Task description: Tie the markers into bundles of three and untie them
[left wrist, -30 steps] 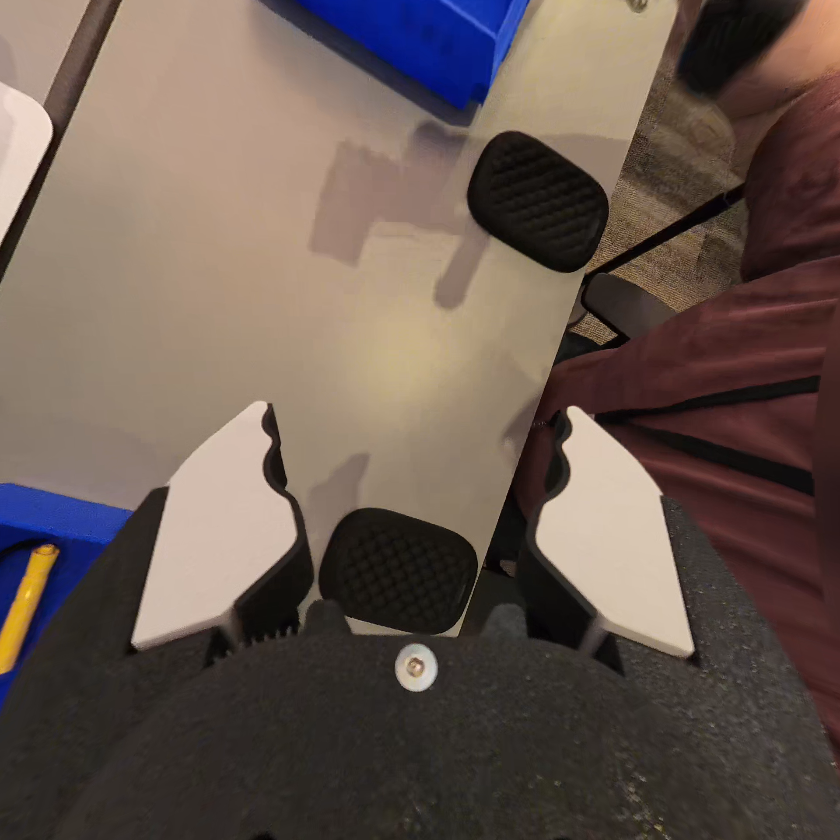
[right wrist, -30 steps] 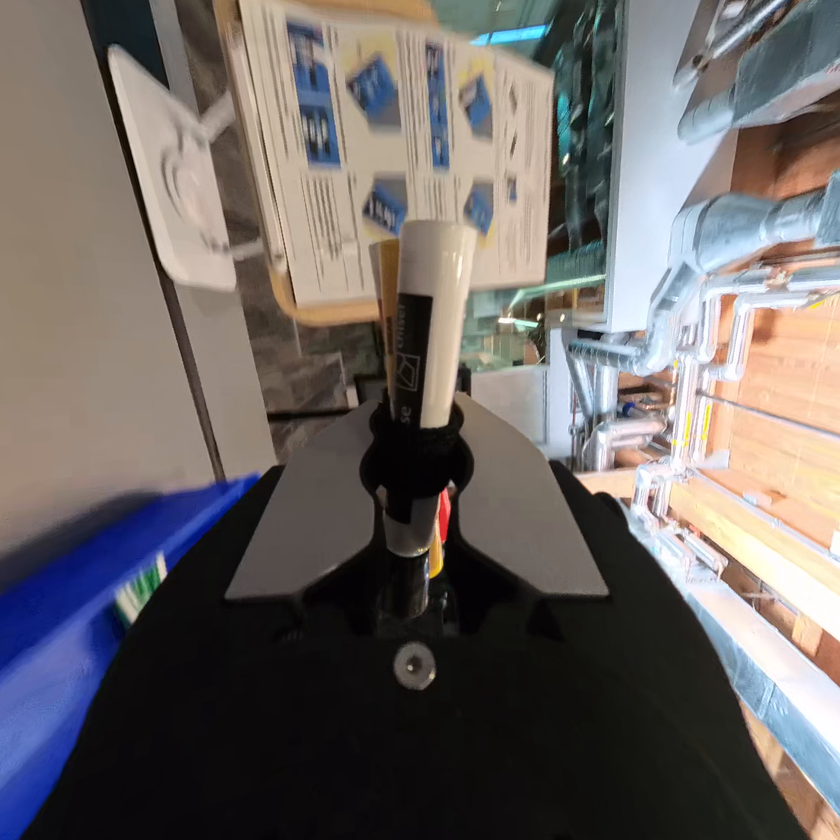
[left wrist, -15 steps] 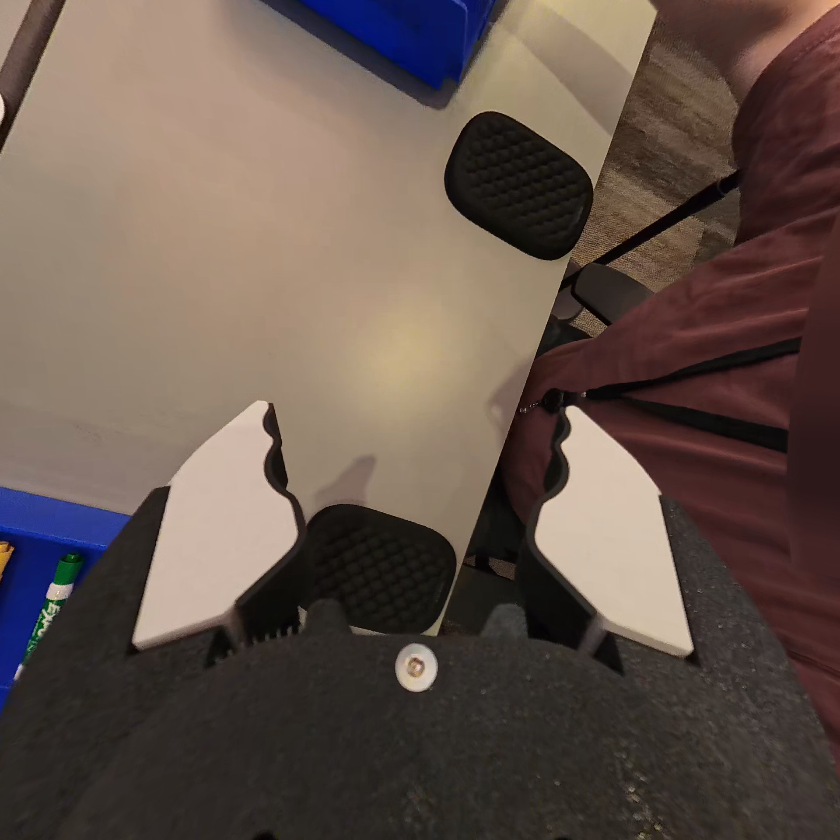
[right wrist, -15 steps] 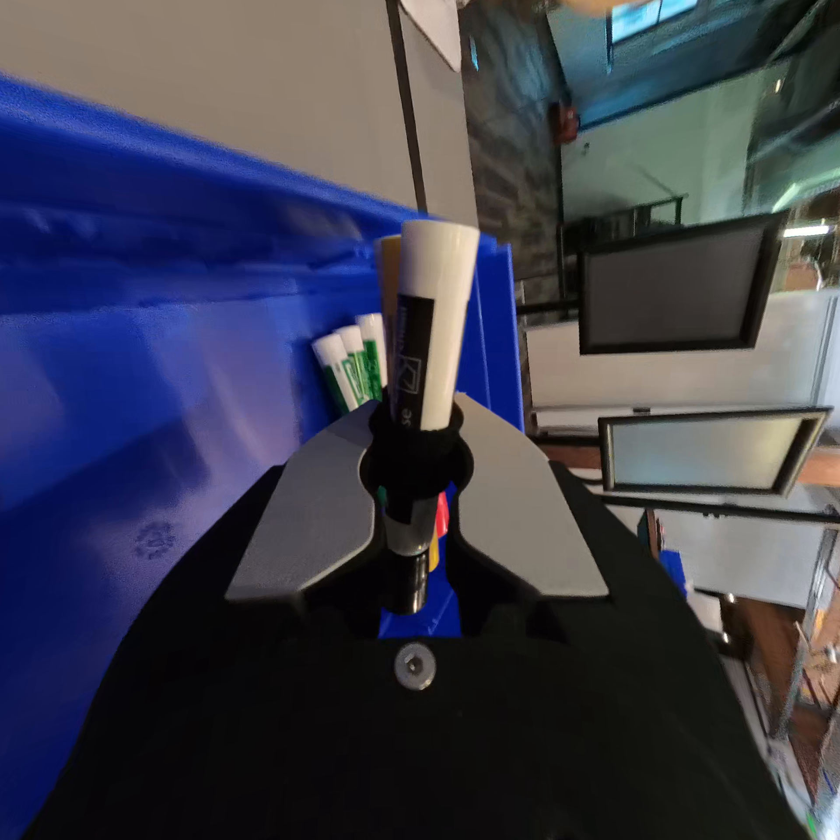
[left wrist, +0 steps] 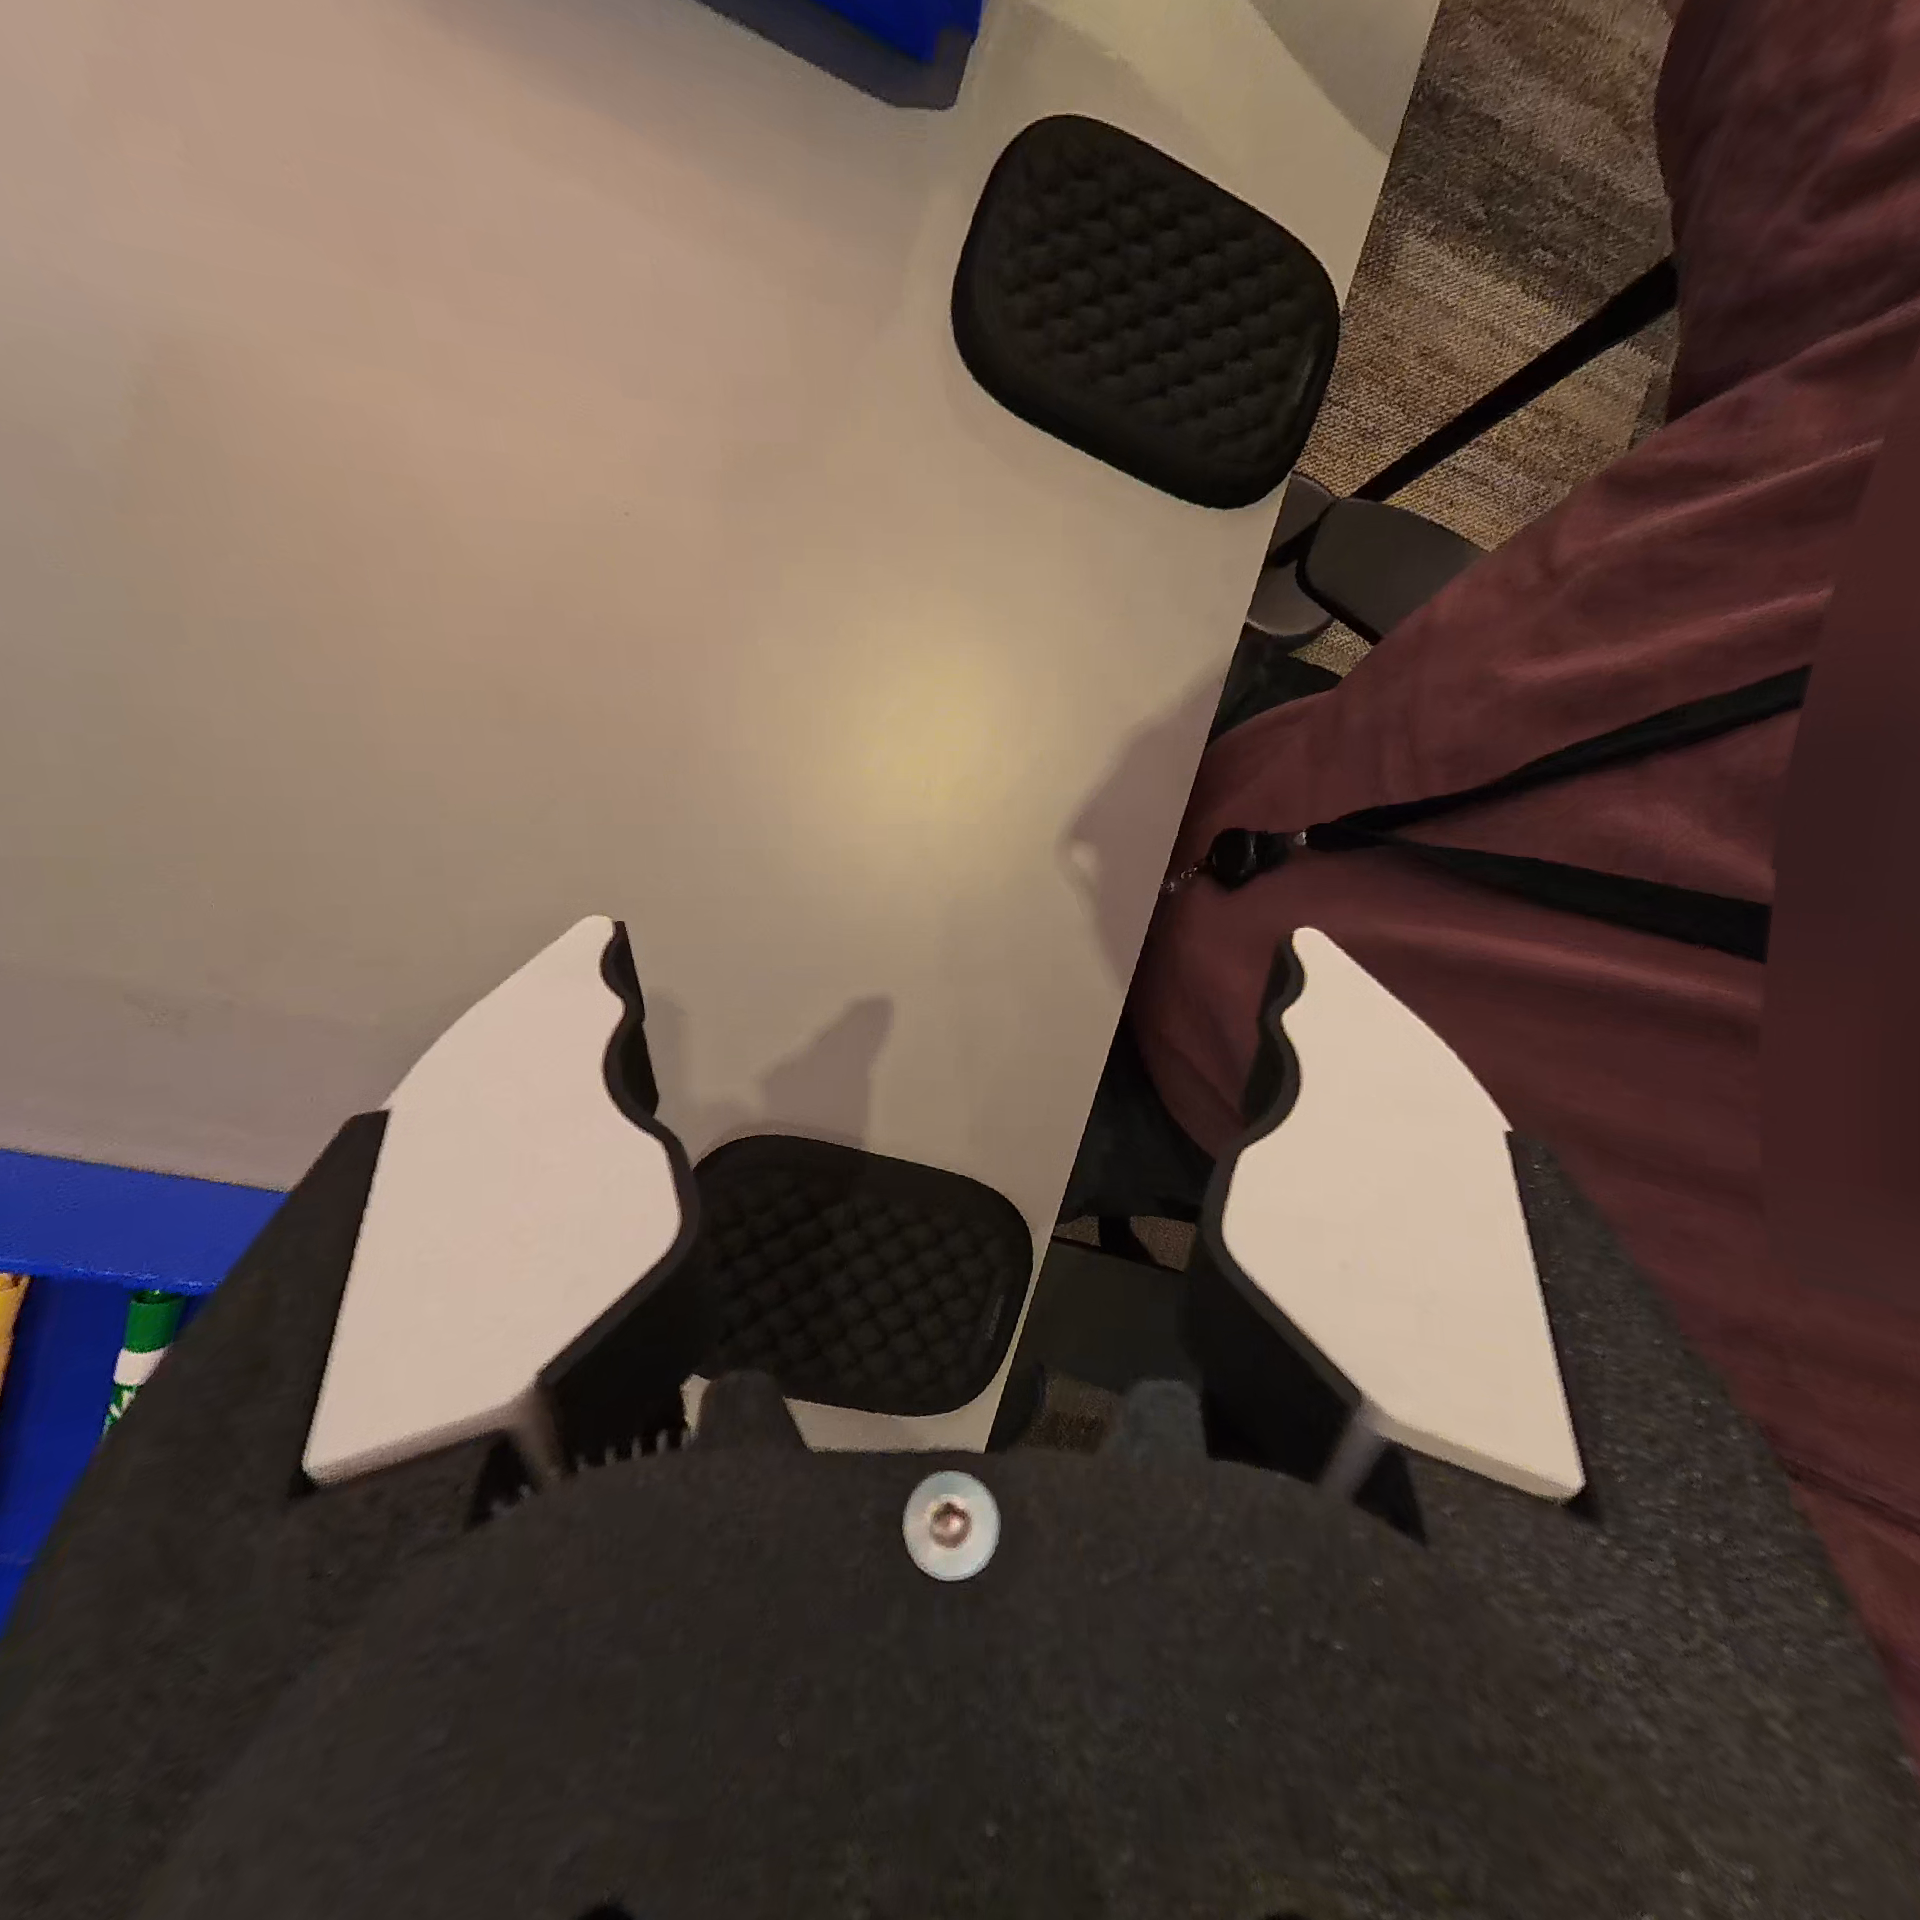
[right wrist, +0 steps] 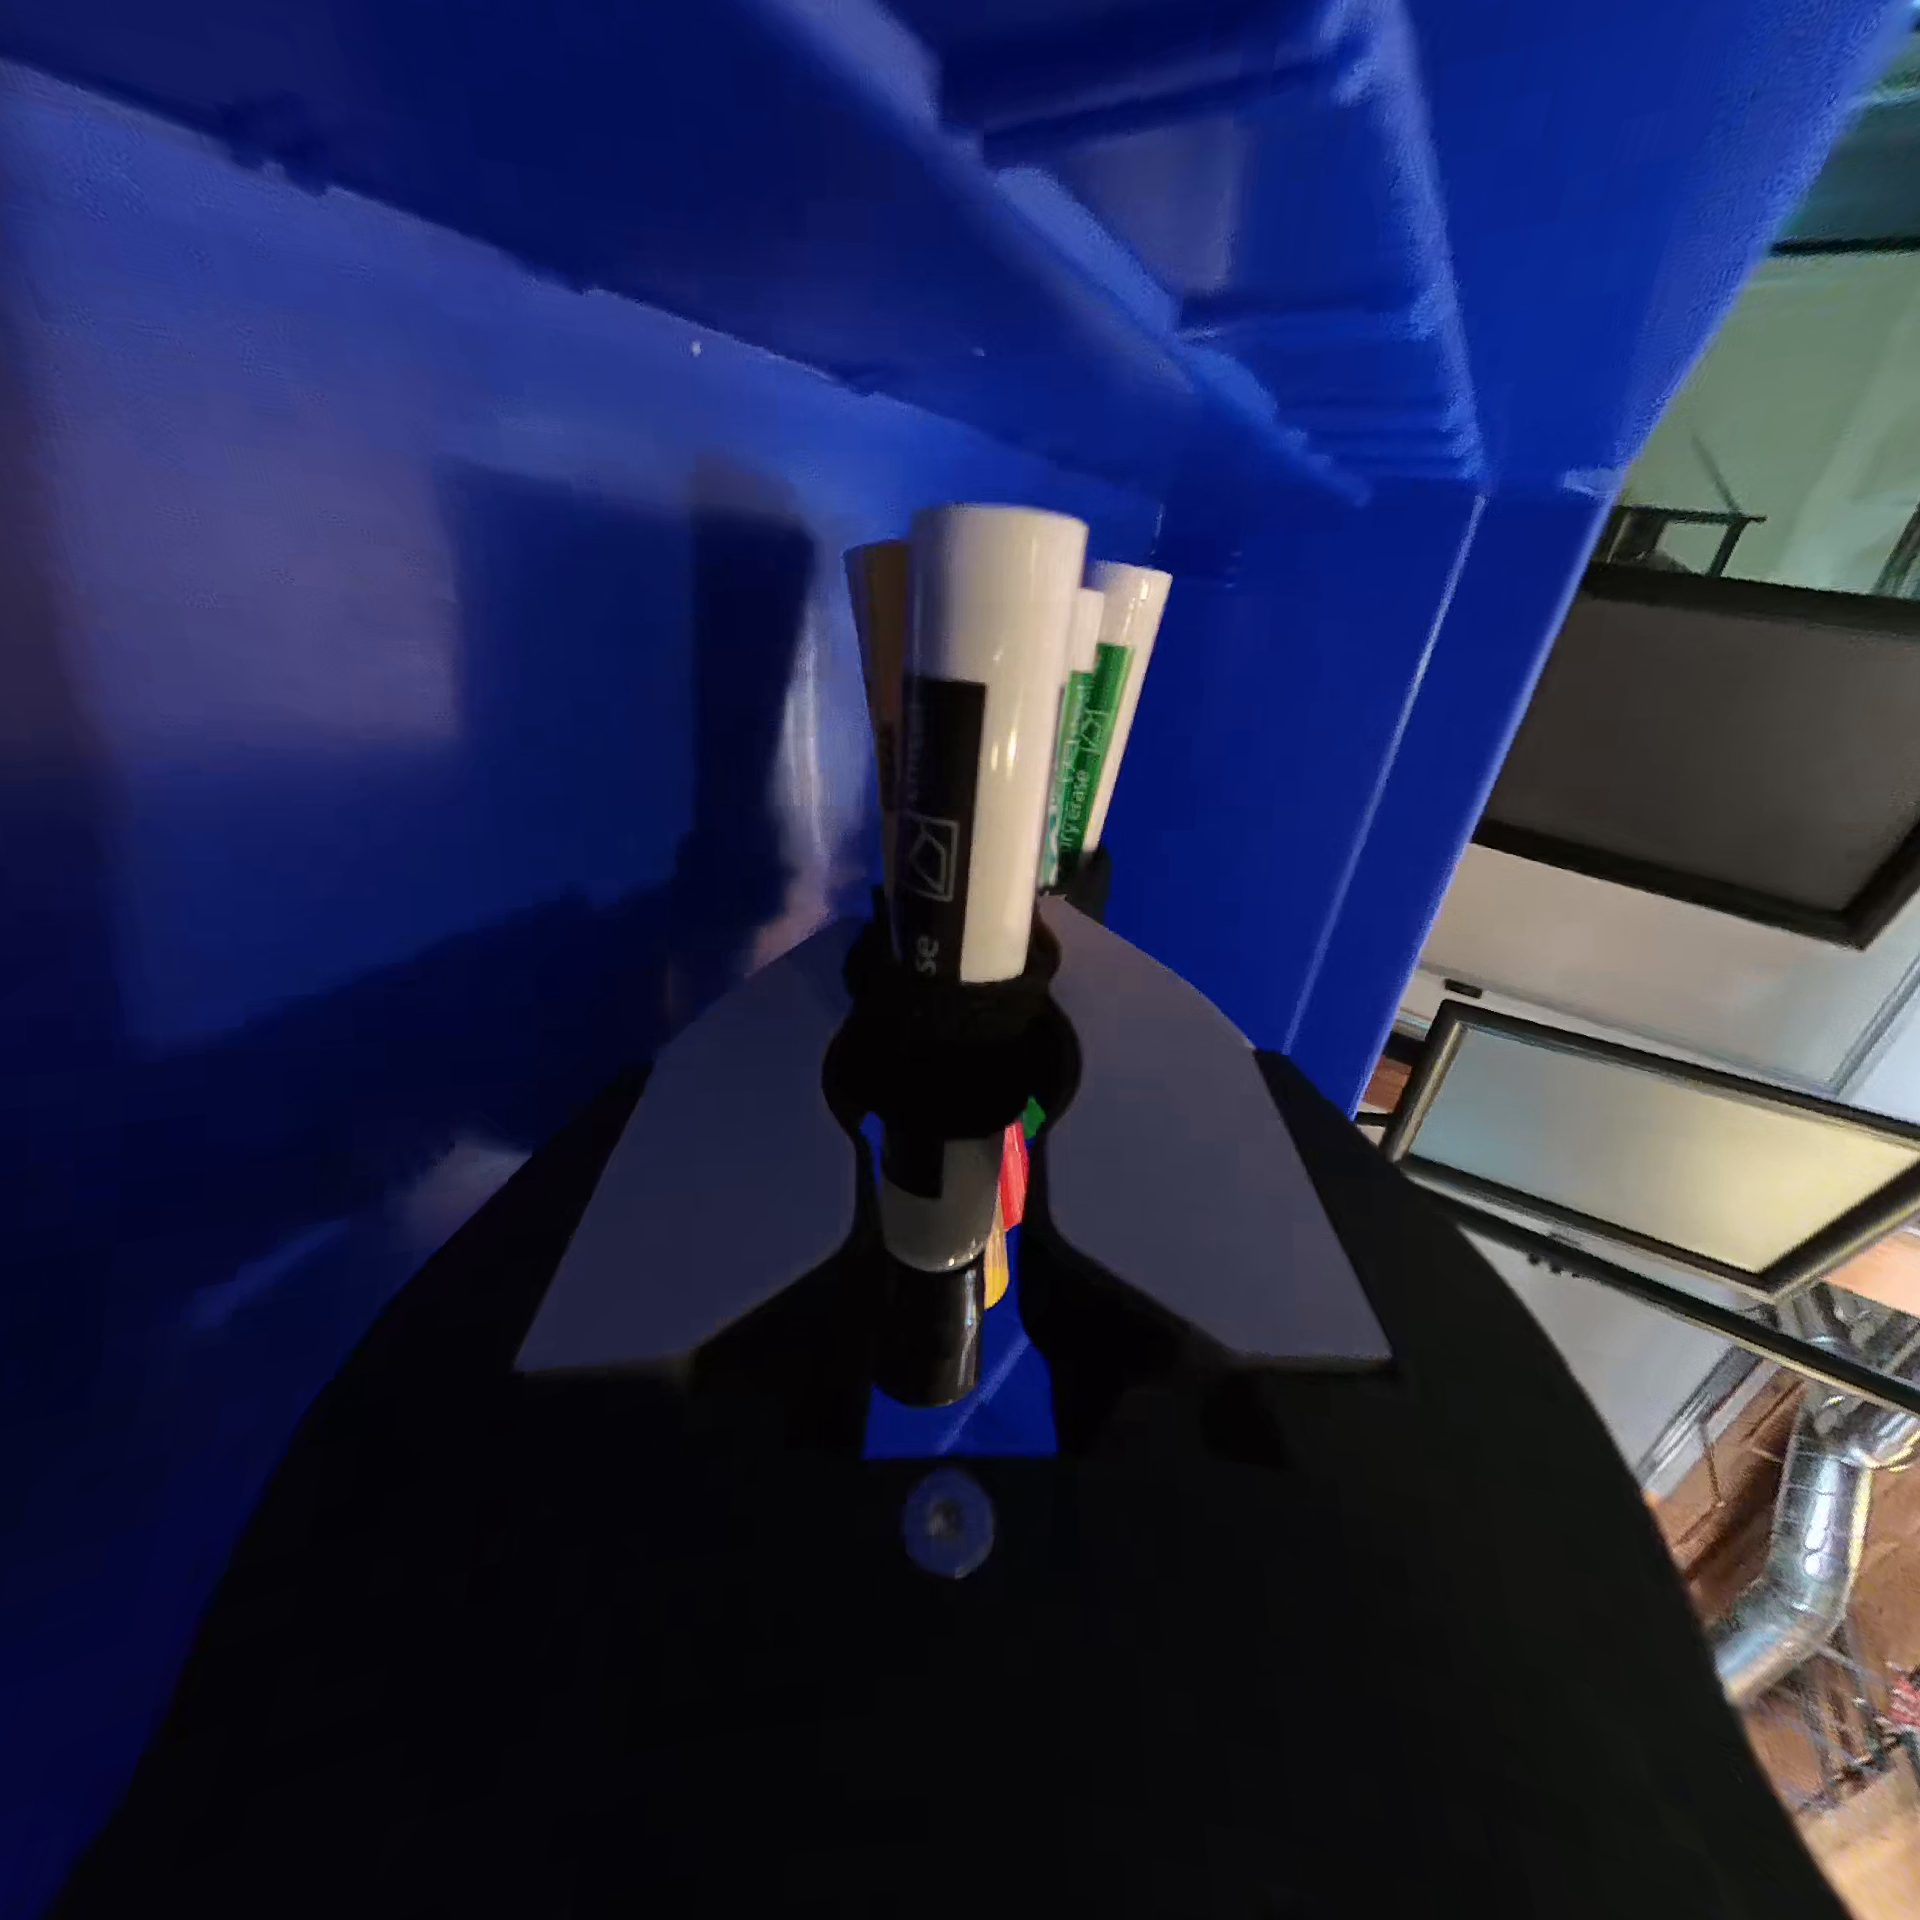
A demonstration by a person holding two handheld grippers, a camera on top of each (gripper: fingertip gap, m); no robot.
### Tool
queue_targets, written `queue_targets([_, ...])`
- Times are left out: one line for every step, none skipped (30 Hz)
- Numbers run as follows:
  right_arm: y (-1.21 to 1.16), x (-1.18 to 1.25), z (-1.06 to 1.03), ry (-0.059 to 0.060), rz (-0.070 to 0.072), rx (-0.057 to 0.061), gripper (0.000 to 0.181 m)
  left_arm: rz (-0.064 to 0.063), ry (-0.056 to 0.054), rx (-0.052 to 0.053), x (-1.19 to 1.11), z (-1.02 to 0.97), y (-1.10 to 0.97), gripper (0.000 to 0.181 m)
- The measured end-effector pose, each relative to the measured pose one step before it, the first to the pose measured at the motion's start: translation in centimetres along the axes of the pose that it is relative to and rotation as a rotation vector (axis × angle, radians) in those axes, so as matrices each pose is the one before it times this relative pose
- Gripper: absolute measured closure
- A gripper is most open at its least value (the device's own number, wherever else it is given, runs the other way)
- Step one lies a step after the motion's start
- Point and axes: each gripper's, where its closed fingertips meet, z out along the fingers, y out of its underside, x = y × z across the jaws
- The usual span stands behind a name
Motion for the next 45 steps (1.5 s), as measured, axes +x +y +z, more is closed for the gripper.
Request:
queue_targets([-0.046, -0.141, 0.153, 0.0005, -0.0258, -0.0020, 0.154, 0.0022, 0.0021, -0.0077, 0.030, 0.087, 0.026, 0.069])
queue_targets([-0.098, -0.140, 0.152, 0.0014, -0.0296, 0.0032, 0.154, 0.0018, -0.0009, -0.0063, -0.010, 0.037, 0.010, 0.069])
queue_targets([-0.104, -0.185, 0.170, -0.0071, -0.0148, 0.0094, 0.154, -0.0006, -0.0037, -0.0052, -0.056, -0.006, -0.004, 0.069])
queue_targets([-0.011, -0.117, 0.146, -0.0152, 0.0049, 0.0056, 0.153, -0.0005, -0.0016, -0.0003, -0.024, -0.035, -0.073, 0.069])
queue_targets([0.063, 0.037, 0.134, -0.0070, 0.0066, 0.0017, 0.152, -0.0011, 0.0017, -0.0005, 0.022, -0.033, -0.053, 0.070])
queue_targets([0.099, 0.059, 0.121, -0.0010, 0.0003, -0.0014, 0.151, -0.0015, -0.0040, -0.0010, -0.058, -0.026, -0.049, 0.070])
queue_targets([0.251, 0.039, 0.067, -0.0042, -0.0020, -0.0143, 0.150, -0.0016, -0.0033, -0.0004, -0.048, 0.018, -0.046, 0.070])
queue_targets([0.157, -0.048, -0.030, -0.0129, 0.0093, -0.0097, 0.150, -0.0018, 0.0021, -0.0022, 0.047, 0.031, 0.003, 0.070])
queue_targets([-0.068, -0.106, -0.129, -0.0214, 0.0194, 0.0084, 0.149, 0.0003, -0.0004, -0.0045, 0.021, 0.046, 0.046, 0.070])
queue_targets([-0.148, -0.197, -0.241, -0.0286, 0.0211, 0.0158, 0.148, -0.0002, -0.0035, -0.0044, -0.019, 0.065, 0.052, 0.070])
queue_targets([-0.050, -0.167, -0.303, -0.0281, 0.0245, 0.0098, 0.144, -0.0019, 0.0016, -0.0031, 0.041, 0.059, 0.036, 0.070])
queue_targets([0.020, 0.002, -0.317, -0.0170, 0.0306, 0.0050, 0.135, -0.0023, 0.0038, -0.0032, 0.064, 0.063, 0.048, 0.070])
queue_targets([-0.045, -0.062, -0.349, -0.0207, 0.0311, 0.0071, 0.127, -0.0027, 0.0000, -0.0024, 0.008, 0.048, 0.029, 0.070])
queue_targets([-0.126, -0.394, -0.362, -0.0407, 0.0296, 0.0086, 0.126, -0.0018, -0.0030, -0.0001, -0.039, 0.033, -0.006, 0.070])
queue_targets([-0.119, -0.495, -0.353, -0.0427, 0.0257, 0.0056, 0.123, 0.0004, 0.0007, 0.0007, 0.025, 0.021, -0.011, 0.070])
queue_targets([-0.063, -0.395, -0.343, -0.0327, 0.0202, 0.0005, 0.121, -0.0002, 0.0002, 0.0010, 0.020, -0.005, -0.004, 0.070])
queue_targets([-0.108, -0.480, -0.378, -0.0387, 0.0227, 0.0034, 0.121, -0.0006, -0.0005, 0.0049, 0.006, -0.009, -0.036, 0.070])
queue_targets([-0.132, -0.490, -0.392, -0.0405, 0.0262, 0.0032, 0.122, -0.0010, 0.0039, 0.0047, 0.059, -0.020, -0.015, 0.070])
queue_targets([0.077, -0.332, -0.357, -0.0292, 0.0206, -0.0106, 0.122, -0.0012, 0.0028, 0.0043, 0.044, -0.011, 0.011, 0.070])
queue_targets([0.271, -0.387, -0.315, -0.0318, 0.0127, -0.0235, 0.122, -0.0015, 0.0012, 0.0048, 0.026, 0.017, 0.023, 0.070])
queue_targets([0.230, -0.411, -0.342, -0.0329, 0.0133, -0.0199, 0.121, -0.0011, 0.0013, 0.0019, 0.026, 0.021, 0.080, 0.070])
queue_targets([0.086, -0.184, -0.443, -0.0188, 0.0172, -0.0082, 0.121, -0.0003, 0.0001, 0.0016, 0.016, 0.034, 0.105, 0.070])
queue_targets([-0.001, -0.014, -0.620, -0.0087, 0.0155, -0.0018, 0.121, -0.0010, 0.0022, 0.0043, 0.045, 0.031, 0.068, 0.070])
queue_targets([-0.041, 0.235, -0.859, 0.0055, 0.0099, -0.0014, 0.121, -0.0022, 0.0035, 0.0045, 0.056, 0.020, 0.107, 0.070])
queue_targets([-0.163, 0.628, -1.119, 0.0279, 0.0117, 0.0048, 0.121, -0.0042, 0.0012, 0.0084, 0.005, -0.040, 0.103, 0.071])
queue_targets([-0.424, 0.770, -1.361, 0.0312, 0.0202, 0.0207, 0.121, -0.0063, 0.0006, 0.0131, -0.027, -0.094, 0.105, 0.071])
queue_targets([-0.654, 0.876, -1.526, 0.0318, 0.0278, 0.0314, 0.121, -0.0069, 0.0017, 0.0146, -0.034, -0.140, 0.199, 0.072])
queue_targets([-0.861, 1.067, -1.642, 0.0403, 0.0355, 0.0388, 0.121, -0.0083, -0.0005, 0.0207, -0.115, -0.171, 0.217, 0.072])
queue_targets([-1.220, 1.057, -1.678, 0.0372, 0.0446, 0.0572, 0.122, -0.0111, -0.0060, 0.0243, -0.280, -0.195, 0.248, 0.073])
queue_targets([-1.676, 0.986, -1.632, 0.0321, 0.0574, 0.0806, 0.123, -0.0137, -0.0097, 0.0242, -0.409, -0.238, 0.334, 0.074])
queue_targets([-2.085, 0.950, -1.500, 0.0339, 0.0692, 0.0967, 0.123, -0.0147, -0.0102, 0.0332, -0.488, -0.336, 0.300, 0.074])
queue_targets([-2.406, 0.588, -1.288, 0.0185, 0.0723, 0.1117, 0.123, -0.0182, -0.0128, 0.0416, -0.610, -0.485, 0.226, 0.075])
queue_targets([-2.585, 0.167, -1.002, 0.0022, 0.0706, 0.1193, 0.123, -0.0170, -0.0160, 0.0526, -0.690, -0.631, 0.098, 0.075])
queue_targets([-2.608, -0.118, -0.667, -0.0036, 0.0641, 0.1192, 0.123, -0.0130, -0.0176, 0.0564, -0.787, -0.753, 0.045, 0.077])
queue_targets([-2.541, -0.618, -0.349, -0.0235, 0.0517, 0.1202, 0.119, -0.0100, -0.0397, 0.0563, -1.218, -0.882, -0.011, 0.080])
queue_targets([-2.243, -0.990, 0.023, -0.0361, 0.0442, 0.1095, 0.117, -0.0054, -0.0603, 0.0625, -1.583, -0.968, -0.167, 0.080])
queue_targets([-1.610, -0.795, 0.462, -0.0151, 0.0419, 0.0728, 0.114, -0.0004, -0.0719, 0.0607, -1.816, -1.052, -0.253, 0.080])
queue_targets([-1.149, -0.830, 0.735, -0.0131, 0.0322, 0.0503, 0.113, 0.0084, -0.0847, 0.0649, -2.064, -1.092, -0.396, 0.082])
queue_targets([-0.912, -0.931, 0.910, -0.0173, 0.0277, 0.0450, 0.114, 0.0061, -0.0901, 0.0689, -2.145, -1.053, -0.457, 0.087])
queue_targets([-0.725, -0.671, 0.999, -0.0021, 0.0264, 0.0370, 0.117, 0.0026, -0.0584, 0.0639, -1.686, -0.906, -0.362, 0.095])
queue_targets([-0.743, -0.731, 1.006, -0.0084, 0.0113, 0.0435, 0.120, 0.0035, -0.0393, 0.0524, -1.411, -0.745, -0.187, 0.104])
queue_targets([-0.775, -0.930, 1.001, -0.0258, 0.0026, 0.0490, 0.124, 0.0038, -0.0505, 0.0258, -1.566, -0.541, 0.250, 0.109])
queue_targets([-0.610, -0.808, 1.030, -0.0270, 0.0099, 0.0351, 0.128, -0.0032, -0.0498, 0.0010, -1.507, -0.243, 0.781, 0.115])
queue_targets([-0.454, -0.656, 1.056, -0.0283, 0.0130, 0.0224, 0.128, -0.0025, -0.0286, -0.0243, -1.231, 0.096, 1.235, 0.121])
queue_targets([-0.339, -0.661, 1.066, -0.0356, 0.0069, 0.0169, 0.127, -0.0128, -0.0339, -0.0524, -1.422, 0.421, 1.631, 0.126])
